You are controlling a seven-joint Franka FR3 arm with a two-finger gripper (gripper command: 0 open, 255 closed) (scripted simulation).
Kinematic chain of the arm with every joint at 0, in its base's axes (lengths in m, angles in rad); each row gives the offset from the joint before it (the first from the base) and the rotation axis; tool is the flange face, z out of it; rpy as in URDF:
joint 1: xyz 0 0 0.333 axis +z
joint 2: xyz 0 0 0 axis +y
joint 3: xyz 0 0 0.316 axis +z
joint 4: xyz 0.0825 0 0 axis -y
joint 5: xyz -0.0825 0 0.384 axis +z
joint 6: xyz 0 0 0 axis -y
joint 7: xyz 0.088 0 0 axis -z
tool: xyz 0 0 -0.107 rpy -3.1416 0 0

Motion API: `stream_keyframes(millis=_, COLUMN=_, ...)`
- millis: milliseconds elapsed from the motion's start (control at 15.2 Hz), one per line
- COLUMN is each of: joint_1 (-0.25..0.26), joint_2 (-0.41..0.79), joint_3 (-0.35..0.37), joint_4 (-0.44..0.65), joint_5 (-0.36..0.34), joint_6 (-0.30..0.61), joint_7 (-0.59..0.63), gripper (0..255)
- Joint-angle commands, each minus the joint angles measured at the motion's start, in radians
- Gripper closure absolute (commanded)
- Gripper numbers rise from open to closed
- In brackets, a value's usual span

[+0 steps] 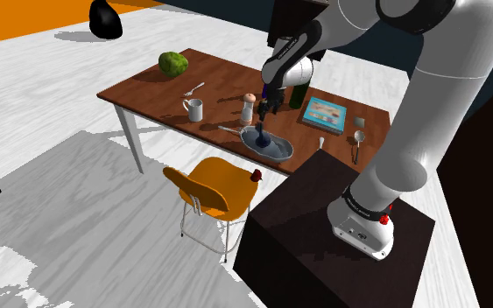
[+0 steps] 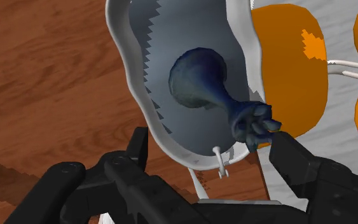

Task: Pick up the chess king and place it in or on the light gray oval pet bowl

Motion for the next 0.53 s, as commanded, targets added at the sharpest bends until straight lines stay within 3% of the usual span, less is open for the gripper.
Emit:
stream_keyframes(millis=0, joint_1=0.0, joint_2=0.0, joint_3=0.0, joint_4=0.0, joint_5=0.0, joint_6=0.0, joint_7=0.0, gripper=0)
stream_keyframes(millis=132, joint_1=0.0, joint_2=0.0, joint_3=0.0, joint_4=0.0, joint_5=0.0, joint_6=0.0, joint_7=0.0, gripper=0)
stream_keyframes(millis=462, joint_1=0.019, joint_2=-0.116, joint_3=-0.026, joint_4=0.007, joint_5=-0.067, joint_6=-0.117, joint_7=0.047, gripper=0)
